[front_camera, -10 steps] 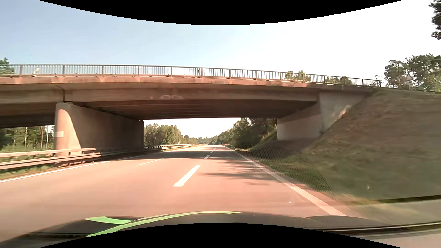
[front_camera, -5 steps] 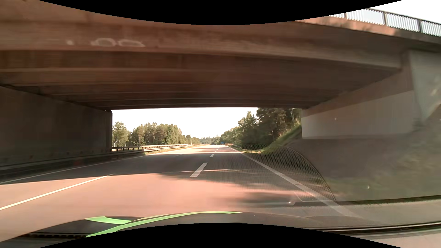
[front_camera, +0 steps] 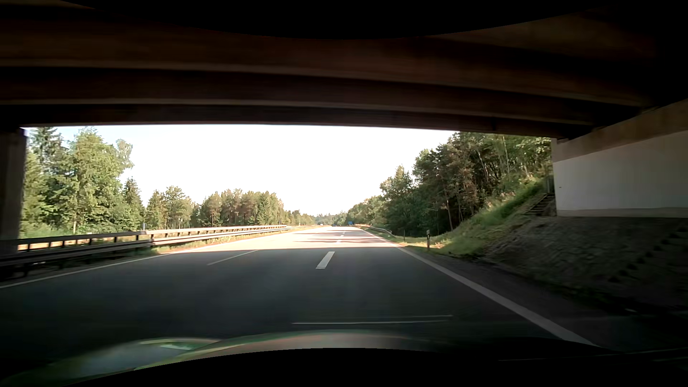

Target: Follow the waypoints while adhering to traffic rules and regulations

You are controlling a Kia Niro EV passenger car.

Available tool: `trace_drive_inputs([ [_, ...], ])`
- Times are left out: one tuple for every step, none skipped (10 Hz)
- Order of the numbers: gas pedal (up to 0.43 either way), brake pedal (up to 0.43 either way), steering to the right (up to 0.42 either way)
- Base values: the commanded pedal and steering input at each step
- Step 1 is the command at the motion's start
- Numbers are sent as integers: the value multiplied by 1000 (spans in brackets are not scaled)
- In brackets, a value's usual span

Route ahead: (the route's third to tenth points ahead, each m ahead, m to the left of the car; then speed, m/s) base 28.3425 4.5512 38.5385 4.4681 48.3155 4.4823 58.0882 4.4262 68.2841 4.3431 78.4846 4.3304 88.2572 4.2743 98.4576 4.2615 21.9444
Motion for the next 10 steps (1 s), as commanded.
trace_drive_inputs([
  [409, 0, -4],
  [409, 0, -4],
  [409, 0, -4],
  [409, 0, -4],
  [409, 0, -4],
  [409, 0, -4],
  [409, 0, -4],
  [409, 0, -4],
  [409, 0, -4],
  [409, 0, -4],
])
